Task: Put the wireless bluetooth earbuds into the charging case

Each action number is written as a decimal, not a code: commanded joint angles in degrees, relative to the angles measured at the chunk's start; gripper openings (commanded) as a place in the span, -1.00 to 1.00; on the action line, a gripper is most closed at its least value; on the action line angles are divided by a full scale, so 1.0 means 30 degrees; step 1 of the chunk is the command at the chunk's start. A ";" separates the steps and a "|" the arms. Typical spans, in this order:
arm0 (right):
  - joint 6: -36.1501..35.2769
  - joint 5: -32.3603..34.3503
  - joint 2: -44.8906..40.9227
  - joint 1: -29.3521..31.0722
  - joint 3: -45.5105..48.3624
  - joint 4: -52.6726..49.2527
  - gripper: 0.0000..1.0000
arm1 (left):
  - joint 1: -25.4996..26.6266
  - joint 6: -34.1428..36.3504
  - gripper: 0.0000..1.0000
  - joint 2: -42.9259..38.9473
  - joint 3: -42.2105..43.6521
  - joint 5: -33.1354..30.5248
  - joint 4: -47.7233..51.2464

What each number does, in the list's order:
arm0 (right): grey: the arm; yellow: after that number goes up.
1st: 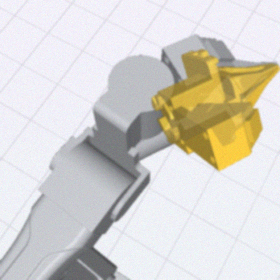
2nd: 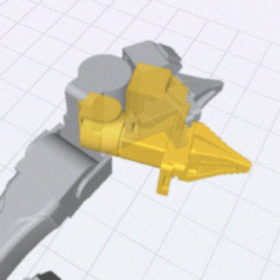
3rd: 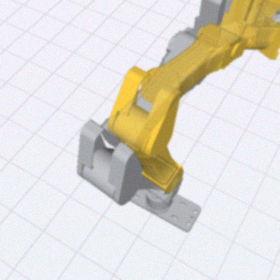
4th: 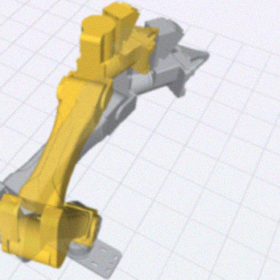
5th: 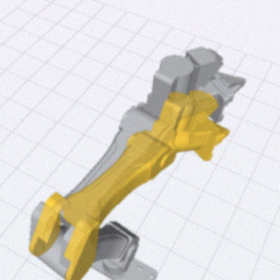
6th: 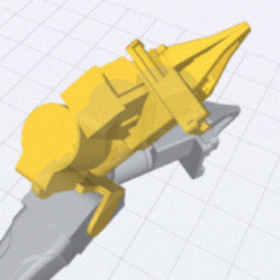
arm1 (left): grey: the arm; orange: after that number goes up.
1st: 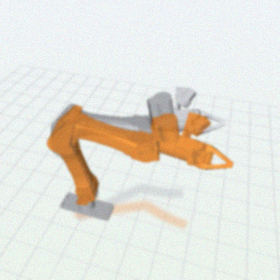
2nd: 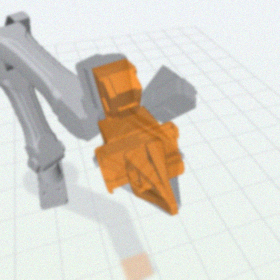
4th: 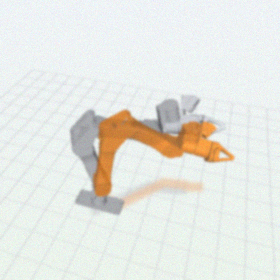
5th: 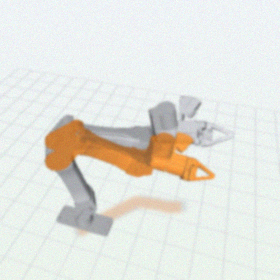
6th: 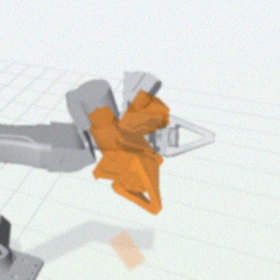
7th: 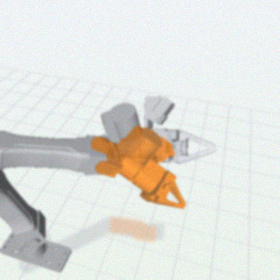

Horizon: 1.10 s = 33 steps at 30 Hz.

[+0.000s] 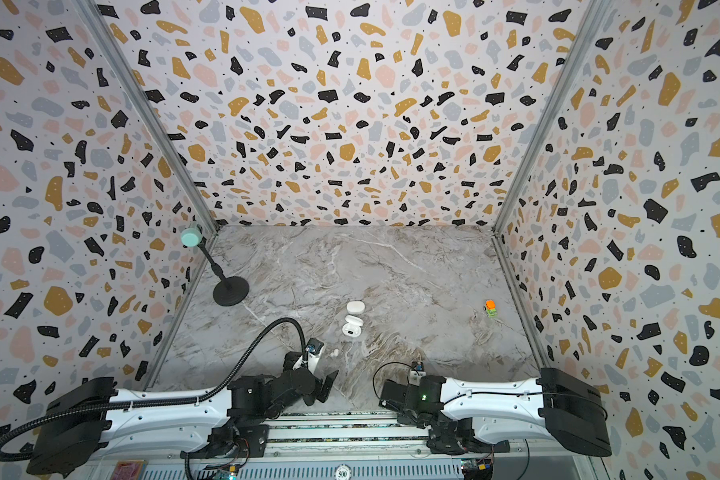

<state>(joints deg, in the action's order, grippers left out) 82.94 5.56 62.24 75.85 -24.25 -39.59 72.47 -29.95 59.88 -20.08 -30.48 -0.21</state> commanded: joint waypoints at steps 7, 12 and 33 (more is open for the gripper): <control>0.0800 -0.0275 -0.0457 -0.0090 0.0759 0.0119 -0.50 | 0.0102 0.0171 1.00 0.0051 0.0073 -0.0067 -0.0605; 0.0831 -0.0126 -0.0765 -0.0146 0.0646 -0.0212 -0.53 | 0.0102 0.0170 1.00 0.0051 0.0076 -0.0079 -0.0605; 0.0919 0.1145 -0.1651 -0.0148 -0.0862 -0.2444 -0.56 | 0.0102 0.0195 1.00 -0.0007 0.0060 -0.0066 -0.0550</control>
<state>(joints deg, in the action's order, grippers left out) 84.82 7.09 58.00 75.59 -24.64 -43.55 72.47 -29.58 59.88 -20.08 -30.48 -0.23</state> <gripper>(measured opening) 0.221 0.996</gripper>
